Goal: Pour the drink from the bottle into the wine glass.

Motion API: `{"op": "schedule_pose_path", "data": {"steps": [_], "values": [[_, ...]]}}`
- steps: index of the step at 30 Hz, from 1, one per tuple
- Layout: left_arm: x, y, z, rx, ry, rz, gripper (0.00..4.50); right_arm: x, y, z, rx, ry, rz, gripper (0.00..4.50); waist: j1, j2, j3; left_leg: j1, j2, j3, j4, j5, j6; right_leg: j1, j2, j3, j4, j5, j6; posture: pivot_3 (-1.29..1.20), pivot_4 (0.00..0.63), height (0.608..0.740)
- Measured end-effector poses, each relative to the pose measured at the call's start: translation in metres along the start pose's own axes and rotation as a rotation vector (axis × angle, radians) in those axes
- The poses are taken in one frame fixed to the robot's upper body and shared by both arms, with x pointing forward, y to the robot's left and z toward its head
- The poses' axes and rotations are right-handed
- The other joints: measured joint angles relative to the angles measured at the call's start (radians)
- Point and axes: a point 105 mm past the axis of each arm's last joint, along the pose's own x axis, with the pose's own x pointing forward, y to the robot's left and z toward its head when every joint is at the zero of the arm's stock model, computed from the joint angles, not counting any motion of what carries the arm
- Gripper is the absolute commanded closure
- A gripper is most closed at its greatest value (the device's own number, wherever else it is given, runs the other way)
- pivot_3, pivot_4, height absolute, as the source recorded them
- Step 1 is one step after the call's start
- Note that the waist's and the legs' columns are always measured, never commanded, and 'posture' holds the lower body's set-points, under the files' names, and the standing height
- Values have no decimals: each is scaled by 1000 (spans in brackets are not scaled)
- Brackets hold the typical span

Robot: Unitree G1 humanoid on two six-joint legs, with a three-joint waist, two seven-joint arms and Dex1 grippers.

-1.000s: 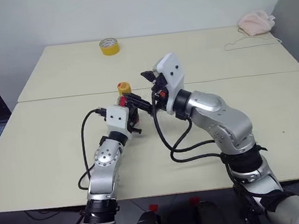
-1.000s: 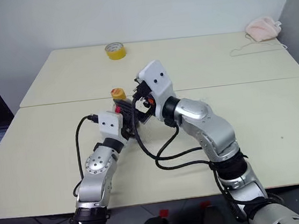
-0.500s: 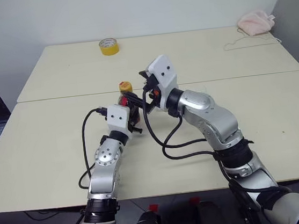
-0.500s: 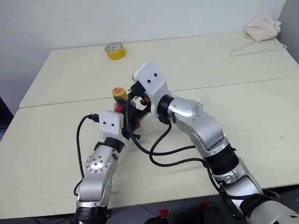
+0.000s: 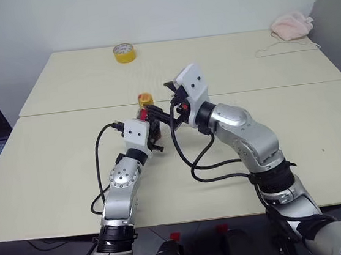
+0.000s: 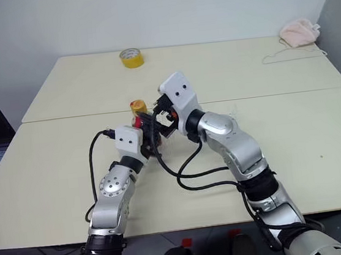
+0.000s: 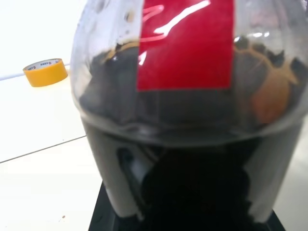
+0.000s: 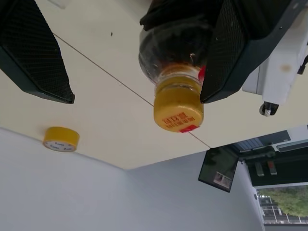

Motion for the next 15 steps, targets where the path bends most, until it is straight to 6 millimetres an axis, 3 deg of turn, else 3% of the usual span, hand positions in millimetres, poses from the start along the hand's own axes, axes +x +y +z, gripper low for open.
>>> {"op": "schedule_pose_path", "data": {"steps": [5,9,12,15], "values": [[0,2,0,0,-3,7,3524,-14,-30,-6,-2,31,-108,42,1,0,0,0,0,0,0,0,0,0,0,0,0,0,0,0,150,740],[0,2,1,-1,-4,6,3524,-20,-34,-13,-3,60,-113,42,0,0,0,0,0,0,0,0,0,0,0,0,0,0,0,0,150,740],[0,2,1,-1,-4,6,3524,-21,-24,-11,18,54,-50,42,0,0,0,0,0,0,0,0,0,0,0,0,0,0,0,0,150,740],[0,2,1,-1,-5,6,3524,-17,-1,4,42,5,37,42,-1,0,0,0,0,0,0,0,0,0,0,0,0,0,0,0,150,740]]}}
